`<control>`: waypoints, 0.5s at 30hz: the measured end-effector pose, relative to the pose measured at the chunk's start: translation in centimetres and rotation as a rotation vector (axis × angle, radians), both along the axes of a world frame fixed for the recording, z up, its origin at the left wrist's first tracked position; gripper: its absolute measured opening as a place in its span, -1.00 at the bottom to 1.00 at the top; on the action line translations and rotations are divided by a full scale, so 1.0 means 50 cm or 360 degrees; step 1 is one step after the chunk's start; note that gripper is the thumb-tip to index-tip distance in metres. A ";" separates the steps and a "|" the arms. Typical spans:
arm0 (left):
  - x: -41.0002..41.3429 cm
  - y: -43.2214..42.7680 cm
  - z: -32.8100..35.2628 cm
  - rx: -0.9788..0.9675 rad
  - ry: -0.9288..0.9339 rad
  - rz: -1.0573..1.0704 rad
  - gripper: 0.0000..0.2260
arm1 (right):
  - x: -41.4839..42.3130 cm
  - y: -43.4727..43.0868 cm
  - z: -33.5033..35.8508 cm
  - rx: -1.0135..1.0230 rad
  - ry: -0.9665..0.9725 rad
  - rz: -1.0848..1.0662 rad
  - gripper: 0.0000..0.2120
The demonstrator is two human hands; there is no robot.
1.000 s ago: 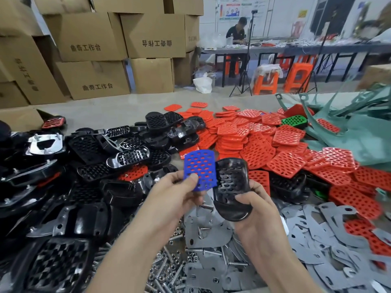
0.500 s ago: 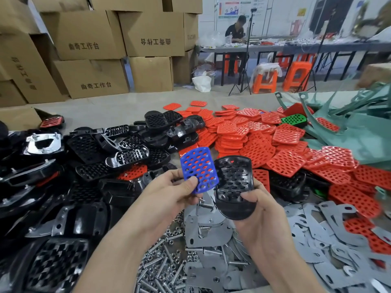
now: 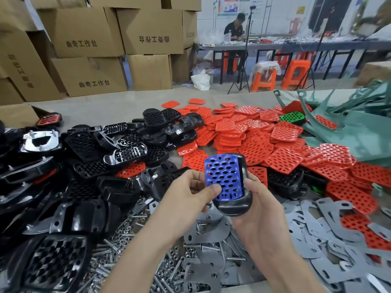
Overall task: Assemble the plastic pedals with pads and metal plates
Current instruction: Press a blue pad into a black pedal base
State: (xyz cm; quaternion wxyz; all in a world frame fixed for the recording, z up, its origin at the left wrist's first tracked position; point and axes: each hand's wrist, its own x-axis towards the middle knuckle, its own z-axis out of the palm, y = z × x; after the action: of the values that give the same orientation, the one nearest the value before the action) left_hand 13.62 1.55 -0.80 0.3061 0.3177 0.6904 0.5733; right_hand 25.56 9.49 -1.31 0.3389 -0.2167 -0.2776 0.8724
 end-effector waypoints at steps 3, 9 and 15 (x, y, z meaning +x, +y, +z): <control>0.001 0.002 -0.007 0.0030 0.0012 -0.0025 -0.86 | 0.000 -0.001 0.001 -0.0003 -0.0004 -0.0016 -0.34; 0.003 0.003 -0.014 0.0009 0.0081 -0.0071 -0.74 | 0.001 -0.003 -0.002 -0.0001 0.0002 -0.0008 -0.36; 0.006 0.009 -0.016 0.0065 0.0099 0.0030 -0.69 | -0.004 -0.001 -0.007 0.0011 0.0014 -0.0010 -0.38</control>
State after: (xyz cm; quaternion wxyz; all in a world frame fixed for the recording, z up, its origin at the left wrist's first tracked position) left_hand 13.93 1.99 -1.62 0.2725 0.3351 0.6908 0.5799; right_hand 25.37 9.43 -1.65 0.3435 -0.2124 -0.2785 0.8714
